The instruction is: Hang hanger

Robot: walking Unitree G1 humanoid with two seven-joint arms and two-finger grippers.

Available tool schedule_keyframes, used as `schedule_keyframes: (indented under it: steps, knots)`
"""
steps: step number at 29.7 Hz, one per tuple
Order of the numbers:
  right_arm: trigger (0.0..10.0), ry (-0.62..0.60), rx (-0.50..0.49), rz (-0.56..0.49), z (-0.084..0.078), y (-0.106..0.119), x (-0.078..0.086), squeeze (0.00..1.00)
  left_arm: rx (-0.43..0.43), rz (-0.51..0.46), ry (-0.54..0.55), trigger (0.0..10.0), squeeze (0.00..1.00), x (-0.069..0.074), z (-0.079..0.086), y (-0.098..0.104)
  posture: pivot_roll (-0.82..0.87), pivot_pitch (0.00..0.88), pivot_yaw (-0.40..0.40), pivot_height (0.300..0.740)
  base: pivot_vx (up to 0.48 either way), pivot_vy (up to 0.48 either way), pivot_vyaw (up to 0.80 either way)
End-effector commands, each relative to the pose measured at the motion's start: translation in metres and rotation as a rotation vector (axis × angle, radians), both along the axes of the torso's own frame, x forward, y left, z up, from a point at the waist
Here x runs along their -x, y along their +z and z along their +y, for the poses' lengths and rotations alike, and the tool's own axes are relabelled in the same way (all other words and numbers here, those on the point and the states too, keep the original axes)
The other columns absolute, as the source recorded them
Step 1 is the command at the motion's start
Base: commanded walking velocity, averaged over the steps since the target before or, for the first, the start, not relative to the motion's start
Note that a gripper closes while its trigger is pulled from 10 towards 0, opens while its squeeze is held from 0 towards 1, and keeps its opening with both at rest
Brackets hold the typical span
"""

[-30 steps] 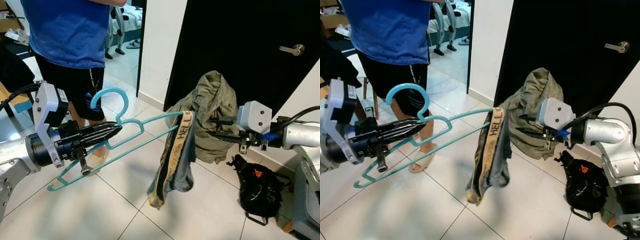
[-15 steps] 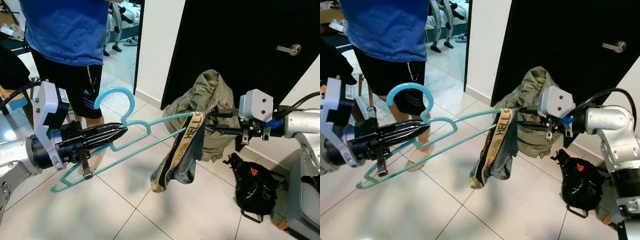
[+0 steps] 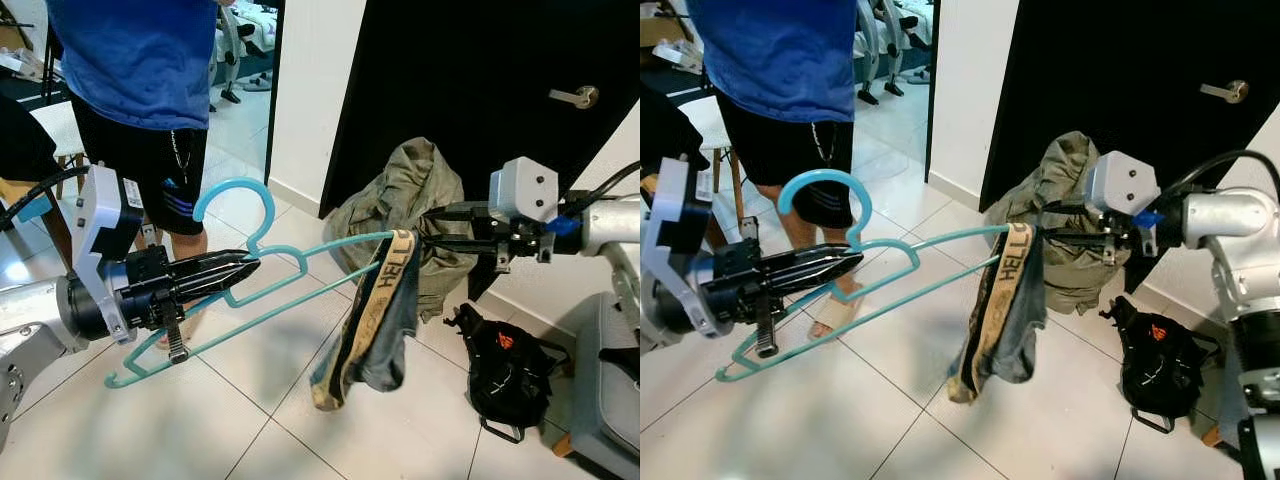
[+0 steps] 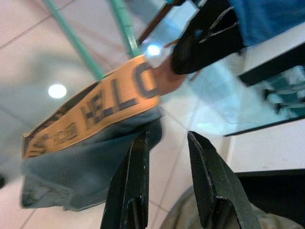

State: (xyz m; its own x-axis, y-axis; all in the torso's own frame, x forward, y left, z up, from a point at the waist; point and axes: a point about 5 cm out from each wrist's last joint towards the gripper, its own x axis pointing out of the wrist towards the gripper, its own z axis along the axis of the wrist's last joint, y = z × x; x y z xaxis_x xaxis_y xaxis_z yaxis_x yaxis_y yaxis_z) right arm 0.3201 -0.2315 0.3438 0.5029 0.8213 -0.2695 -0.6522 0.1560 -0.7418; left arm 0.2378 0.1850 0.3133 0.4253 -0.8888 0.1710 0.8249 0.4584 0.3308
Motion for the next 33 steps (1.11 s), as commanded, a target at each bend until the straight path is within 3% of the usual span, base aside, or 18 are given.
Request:
schedule_keyframes:
  steps: [1,9,23,33]
  knots:
    - [10.0,0.019,0.020,0.018,-0.003,0.002,0.005,0.00,-0.027,0.009,-0.031,10.0,0.00,0.004,-0.003,-0.001,-0.12,0.212,-0.142,0.740,0.000,0.000,0.00]
    - [10.0,0.069,0.046,0.079,0.001,-0.001,0.009,0.00,-0.032,0.014,-0.035,10.0,0.00,0.004,-0.003,-0.001,-0.12,0.216,-0.140,0.740,0.000,0.000,0.00]
    - [10.0,0.101,0.021,0.000,0.019,0.009,-0.001,0.00,-0.036,0.020,-0.045,10.0,0.00,0.004,-0.004,-0.001,-0.11,0.218,-0.142,0.740,0.000,0.000,0.00]
    - [10.0,0.128,0.049,0.040,0.022,0.007,0.000,0.00,-0.036,0.019,-0.040,10.0,0.00,0.004,-0.003,-0.001,-0.11,0.220,-0.145,0.740,0.000,0.000,0.00]
